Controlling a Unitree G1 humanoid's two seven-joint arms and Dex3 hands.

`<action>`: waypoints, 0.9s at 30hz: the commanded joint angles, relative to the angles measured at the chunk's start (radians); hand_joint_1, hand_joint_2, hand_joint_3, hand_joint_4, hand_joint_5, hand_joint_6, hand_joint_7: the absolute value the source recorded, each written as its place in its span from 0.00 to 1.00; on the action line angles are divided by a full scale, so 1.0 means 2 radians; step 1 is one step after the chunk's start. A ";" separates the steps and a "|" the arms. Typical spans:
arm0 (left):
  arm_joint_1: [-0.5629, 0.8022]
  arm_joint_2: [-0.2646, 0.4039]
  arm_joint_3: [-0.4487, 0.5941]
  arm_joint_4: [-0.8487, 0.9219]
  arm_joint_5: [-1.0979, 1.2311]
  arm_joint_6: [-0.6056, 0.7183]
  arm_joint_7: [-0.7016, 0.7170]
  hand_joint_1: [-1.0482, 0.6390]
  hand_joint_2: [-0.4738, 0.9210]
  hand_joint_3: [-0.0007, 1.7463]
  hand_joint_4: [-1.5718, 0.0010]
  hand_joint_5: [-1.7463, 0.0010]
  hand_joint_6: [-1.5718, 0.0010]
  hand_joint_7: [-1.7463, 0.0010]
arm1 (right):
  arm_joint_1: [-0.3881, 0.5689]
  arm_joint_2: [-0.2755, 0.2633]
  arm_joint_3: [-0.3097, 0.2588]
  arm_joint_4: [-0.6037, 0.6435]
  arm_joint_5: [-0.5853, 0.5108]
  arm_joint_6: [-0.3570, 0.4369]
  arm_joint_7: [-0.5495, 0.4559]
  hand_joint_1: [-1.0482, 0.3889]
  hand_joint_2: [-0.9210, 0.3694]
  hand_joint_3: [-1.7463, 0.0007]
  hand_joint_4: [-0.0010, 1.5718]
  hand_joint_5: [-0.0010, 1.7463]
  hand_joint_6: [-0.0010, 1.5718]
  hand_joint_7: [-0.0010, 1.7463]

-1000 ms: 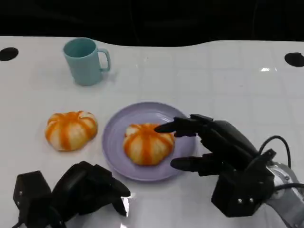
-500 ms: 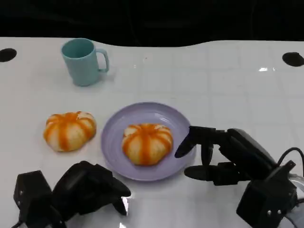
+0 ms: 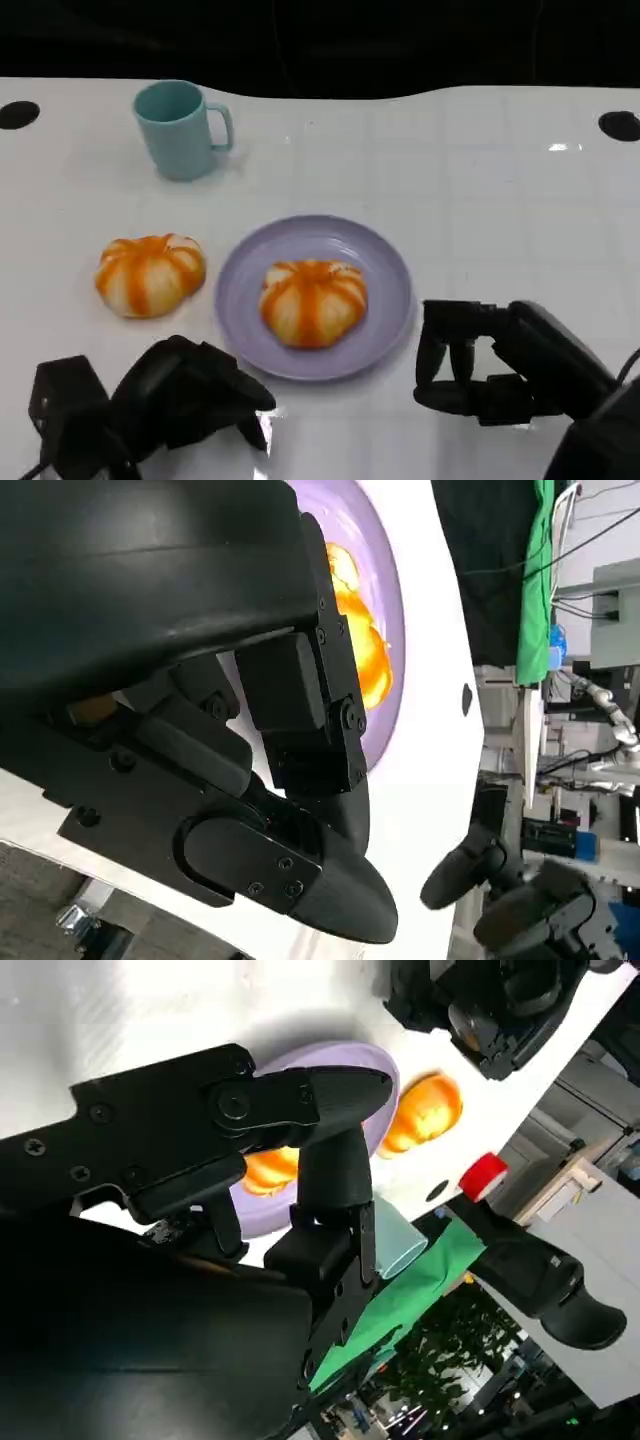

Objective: Grasp the bread from the table and place it into the plate.

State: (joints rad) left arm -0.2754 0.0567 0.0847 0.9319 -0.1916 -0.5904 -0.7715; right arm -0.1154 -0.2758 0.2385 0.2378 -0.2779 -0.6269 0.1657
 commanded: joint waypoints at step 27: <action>0.003 0.009 0.002 -0.009 -0.003 0.013 0.004 0.00 0.94 0.00 0.20 0.49 0.00 0.97 | 0.060 0.012 -0.041 0.038 0.023 -0.070 -0.033 0.45 0.00 0.81 0.57 1.00 0.42 1.00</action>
State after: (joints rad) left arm -0.2764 0.0571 0.0843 0.9232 -0.1920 -0.5732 -0.7646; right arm 0.0113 -0.2481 0.1731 0.2985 -0.2266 -0.7468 0.1147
